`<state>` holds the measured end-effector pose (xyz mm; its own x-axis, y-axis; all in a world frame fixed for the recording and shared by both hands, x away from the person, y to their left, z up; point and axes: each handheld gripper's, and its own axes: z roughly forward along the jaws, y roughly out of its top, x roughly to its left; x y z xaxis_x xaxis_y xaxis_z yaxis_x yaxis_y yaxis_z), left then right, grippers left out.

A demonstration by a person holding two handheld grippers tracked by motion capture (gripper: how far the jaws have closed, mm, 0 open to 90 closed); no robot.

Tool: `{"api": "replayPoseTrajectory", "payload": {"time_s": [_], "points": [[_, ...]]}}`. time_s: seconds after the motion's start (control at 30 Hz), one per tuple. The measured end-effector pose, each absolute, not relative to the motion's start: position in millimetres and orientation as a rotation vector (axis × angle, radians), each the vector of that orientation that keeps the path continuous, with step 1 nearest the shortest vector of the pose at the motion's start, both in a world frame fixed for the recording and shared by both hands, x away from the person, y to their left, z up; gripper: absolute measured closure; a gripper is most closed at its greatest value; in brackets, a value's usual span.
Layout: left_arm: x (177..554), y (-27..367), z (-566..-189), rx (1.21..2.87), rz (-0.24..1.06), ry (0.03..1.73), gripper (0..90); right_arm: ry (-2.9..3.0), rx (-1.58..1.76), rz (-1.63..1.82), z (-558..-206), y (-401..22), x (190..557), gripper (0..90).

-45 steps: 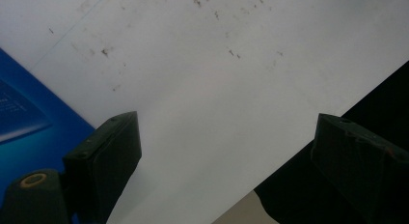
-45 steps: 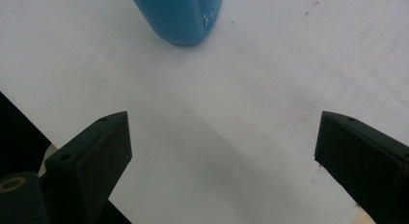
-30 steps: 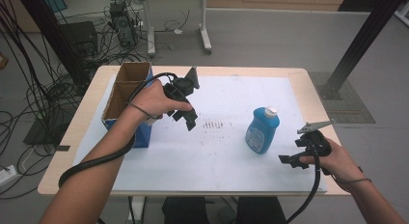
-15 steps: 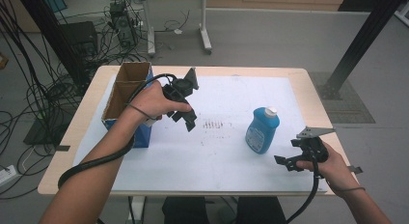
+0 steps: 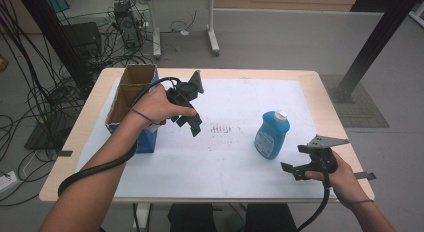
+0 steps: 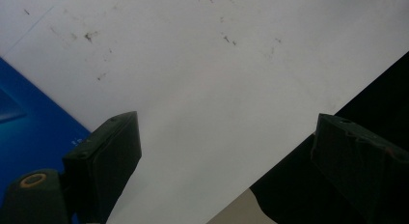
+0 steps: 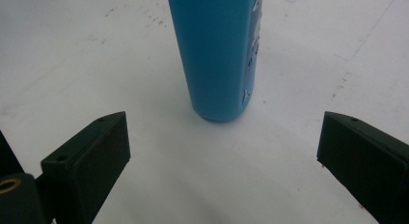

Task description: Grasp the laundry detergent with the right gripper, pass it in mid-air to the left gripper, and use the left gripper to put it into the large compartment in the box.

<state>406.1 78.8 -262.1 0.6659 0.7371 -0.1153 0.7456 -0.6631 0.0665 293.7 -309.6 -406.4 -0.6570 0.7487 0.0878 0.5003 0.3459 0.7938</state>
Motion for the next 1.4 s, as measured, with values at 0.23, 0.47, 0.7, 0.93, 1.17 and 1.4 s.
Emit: {"api": "replayPoseTrajectory", "payload": {"time_s": [0.23, 0.47, 0.7, 0.93, 1.17, 1.4], "points": [[406.1, 82.0, -260.7, 2.762, -0.114, 1.246, 10.7, 2.27, 1.106, 1.271, -410.3, -308.5, 291.3, 4.2], [404.7, 81.8, -260.0, 2.761, -0.115, 1.239, 10.6, 2.208, 1.101, 1.342, -417.2, -308.1, 289.3, 4.1], [402.7, 82.1, -258.4, 2.755, -0.118, 1.238, 10.7, 2.172, 1.074, 1.358, -423.0, -307.4, 286.6, 3.2], [401.7, 82.1, -257.8, 2.746, -0.117, 1.239, 10.7, 2.137, 1.07, 1.389, -425.0, -305.6, 284.5, 2.4], [400.8, 82.2, -258.2, 2.746, -0.119, 1.236, 10.7, 2.114, 1.059, 1.383, -428.6, -298.5, 282.0, 2.0], [400.4, 84.2, -258.8, 2.744, -0.124, 1.237, 10.7, 2.093, 1.057, 1.378, -432.3, -293.9, 283.1, 1.9]]}}
